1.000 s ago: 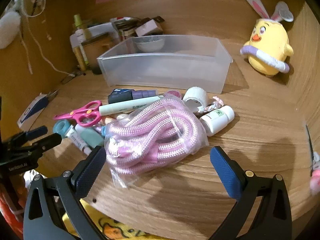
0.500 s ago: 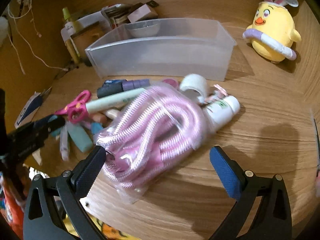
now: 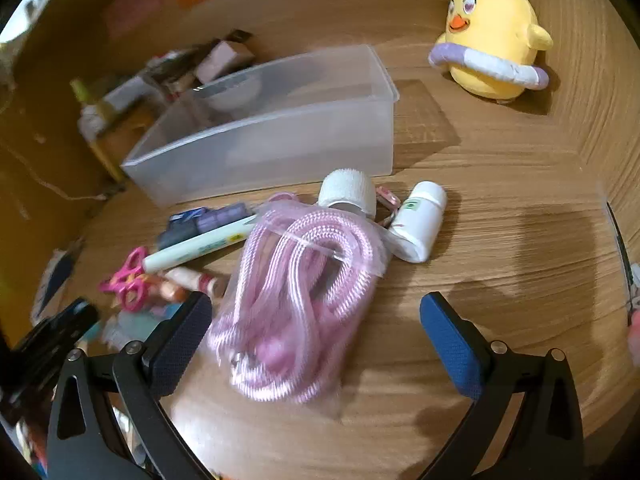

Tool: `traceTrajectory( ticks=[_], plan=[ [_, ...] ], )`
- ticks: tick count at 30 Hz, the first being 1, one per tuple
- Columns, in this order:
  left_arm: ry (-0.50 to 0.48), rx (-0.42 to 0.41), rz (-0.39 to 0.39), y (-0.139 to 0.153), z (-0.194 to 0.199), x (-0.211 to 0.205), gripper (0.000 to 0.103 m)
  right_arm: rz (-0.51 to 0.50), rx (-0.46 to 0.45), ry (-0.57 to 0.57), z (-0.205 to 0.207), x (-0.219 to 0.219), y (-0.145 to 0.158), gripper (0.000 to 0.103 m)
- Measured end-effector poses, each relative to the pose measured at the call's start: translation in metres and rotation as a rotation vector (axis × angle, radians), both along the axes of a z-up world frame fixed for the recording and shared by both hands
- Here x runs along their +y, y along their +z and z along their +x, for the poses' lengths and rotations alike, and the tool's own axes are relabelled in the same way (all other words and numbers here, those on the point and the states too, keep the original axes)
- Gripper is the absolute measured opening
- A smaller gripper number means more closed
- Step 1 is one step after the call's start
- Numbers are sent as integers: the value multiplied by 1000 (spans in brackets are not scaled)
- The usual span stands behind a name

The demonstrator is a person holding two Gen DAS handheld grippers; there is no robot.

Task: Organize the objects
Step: 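Grasp the blue tape roll with the left gripper while the right grasps the bagged pink rope, then carry tape roll and bagged rope into the clear box and release both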

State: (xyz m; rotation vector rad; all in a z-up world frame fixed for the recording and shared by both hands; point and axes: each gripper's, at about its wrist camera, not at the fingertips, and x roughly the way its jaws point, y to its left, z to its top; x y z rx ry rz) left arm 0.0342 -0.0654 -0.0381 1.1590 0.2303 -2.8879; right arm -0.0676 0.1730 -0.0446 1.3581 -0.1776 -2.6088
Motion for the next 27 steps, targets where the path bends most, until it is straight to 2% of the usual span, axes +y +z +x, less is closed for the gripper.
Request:
traceTrajectory(
  ticks=[3,6,7,11,20,27],
  plan=[
    [-8,23,-1,8,0,2,39,35,-6,-15,-6,-4,-9,100],
    [-19,48,1,15,-4,5,39,9,5,15,-4,0,-11,81],
    [-23,54,3,18,-7,6,39,13,12,23,-2,-1,-8,72],
    [-52,83,13,28,-17,11,39,53,47,44,4,-2,0,61],
    [-133,119,16,57,-58,31,39,32,147,54,11,11,40,58],
    [-162,130,1,80,-95,41,39,8,265,37,-12,26,87,58]
  ],
)
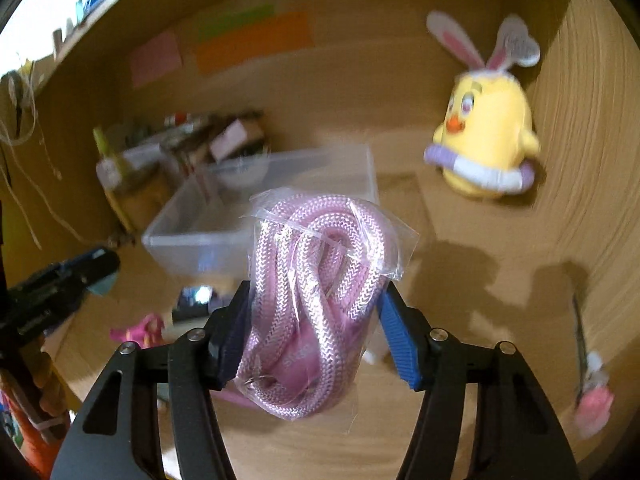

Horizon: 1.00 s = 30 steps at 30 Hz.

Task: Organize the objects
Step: 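Carry tape roll and bagged rope into the clear box and release both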

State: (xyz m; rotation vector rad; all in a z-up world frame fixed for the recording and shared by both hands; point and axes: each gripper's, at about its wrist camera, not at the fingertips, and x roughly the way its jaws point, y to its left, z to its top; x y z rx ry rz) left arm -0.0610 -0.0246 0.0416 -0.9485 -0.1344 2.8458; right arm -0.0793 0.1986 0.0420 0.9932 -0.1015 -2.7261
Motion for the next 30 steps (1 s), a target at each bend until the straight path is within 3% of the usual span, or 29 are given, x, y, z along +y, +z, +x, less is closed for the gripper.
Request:
traceTrajectory(
  ticks=[5,9,20,27,30],
  plan=[
    [0,-8,10,11,-28,0,39,26,60,4,-27,-2,23,58],
    [3,-33,10,13,-54,-1,39,23,56,44,-53,-10,25,58],
    [-23,-198,-22,-27,-118,12,39,65,-46,68,-119,-26,-16,58],
    [-23,-244,-76,-45,-134,22,39,114,-80,114,-134,-41,-33,57],
    [-22,-257,-111,-52,-139,26,39,140,-102,140,-140,-50,-40,42]
  ],
)
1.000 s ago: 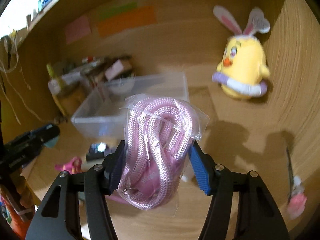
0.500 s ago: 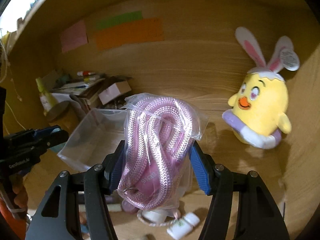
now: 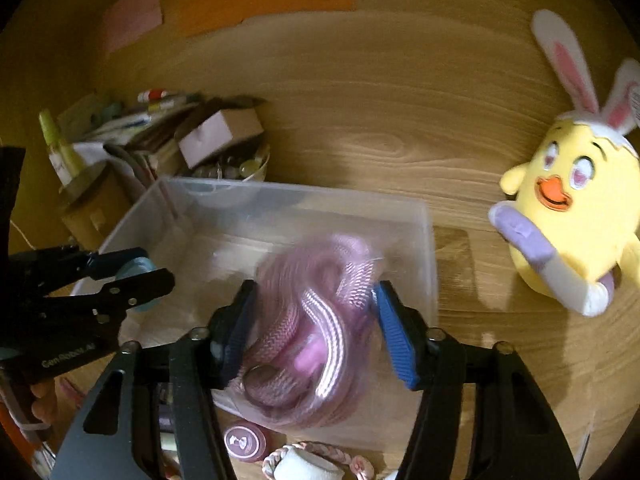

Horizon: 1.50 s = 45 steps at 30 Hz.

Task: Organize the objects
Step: 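Carry tape roll and bagged rope into the clear box and release both, then grasp the pink scissors with the left gripper while the right grasps the white pill bottle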

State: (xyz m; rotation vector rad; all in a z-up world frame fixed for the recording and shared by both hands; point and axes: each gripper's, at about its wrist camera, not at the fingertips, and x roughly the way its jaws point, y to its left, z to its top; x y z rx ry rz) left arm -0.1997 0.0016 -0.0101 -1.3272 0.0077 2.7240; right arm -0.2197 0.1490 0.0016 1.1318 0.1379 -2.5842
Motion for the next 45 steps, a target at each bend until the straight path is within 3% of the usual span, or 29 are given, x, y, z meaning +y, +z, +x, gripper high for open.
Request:
traceTrajectory(
  ticks=[4,8,12,22,28,37,45],
  plan=[
    [-12,-2,-39,-1,-1,6,39,25,-37,26,-5,-9,-10,40],
    [-32,-3,-24,2,3,5,42,-24,-76,39,-1,-4,-8,42],
    [-38,20,-24,11,14,5,62,-58,-60,26,11,7,3,57],
    [4,142,-8,45,77,-16,95,-36,68,-19,62,35,34,82],
    [8,155,-46,37,119,-24,97,-36,67,-43,89,51,31,85],
    [-5,65,-75,-10,171,-53,97,-37,-22,-103,115,77,-4,85],
    [-25,-35,-89,-47,168,-71,97,-33,-116,-149,120,86,-35,85]
  ],
)
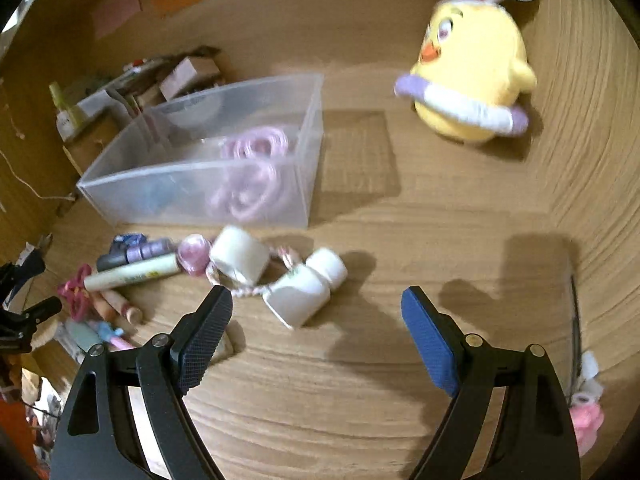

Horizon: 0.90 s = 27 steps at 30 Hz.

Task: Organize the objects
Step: 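Grasp the pink scissors with the left gripper while the right grasps the white pill bottle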

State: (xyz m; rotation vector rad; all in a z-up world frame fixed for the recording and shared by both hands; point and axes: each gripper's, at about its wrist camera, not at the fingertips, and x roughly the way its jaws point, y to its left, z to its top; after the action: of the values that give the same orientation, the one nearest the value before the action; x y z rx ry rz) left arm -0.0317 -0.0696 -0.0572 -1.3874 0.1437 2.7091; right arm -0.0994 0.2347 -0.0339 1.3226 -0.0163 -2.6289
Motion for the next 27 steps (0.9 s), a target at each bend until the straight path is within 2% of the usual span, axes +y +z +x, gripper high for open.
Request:
traceTrajectory(
  ticks=[4,10,13,17,19,21,25,27],
  plan=[
    [-36,-9,-9,-5,-10,5,96,6,-24,-3,-6,-2,-8,85],
    [-115,3,-20,-3,-19,21,87,-16,-24,-16,-12,-2,-13,83],
    [-146,-6,-13,-2,-26,28,79,-20,-23,-23,-15,-1,-13,81],
    [-173,-15,15,0,-32,35,56,-28,-23,-27,-16,2,-13,71],
    [-180,-14,18,0,-35,36,49,-42,-29,-30,-17,4,-14,67],
    [-191,-15,30,1,-37,39,36,-58,-37,-32,-18,6,-15,63],
    [-201,-11,41,6,-35,44,30,-60,-45,-39,-22,8,-17,49],
    [-201,-3,33,9,-31,47,23,-60,-48,-41,-22,9,-18,44]
  ],
)
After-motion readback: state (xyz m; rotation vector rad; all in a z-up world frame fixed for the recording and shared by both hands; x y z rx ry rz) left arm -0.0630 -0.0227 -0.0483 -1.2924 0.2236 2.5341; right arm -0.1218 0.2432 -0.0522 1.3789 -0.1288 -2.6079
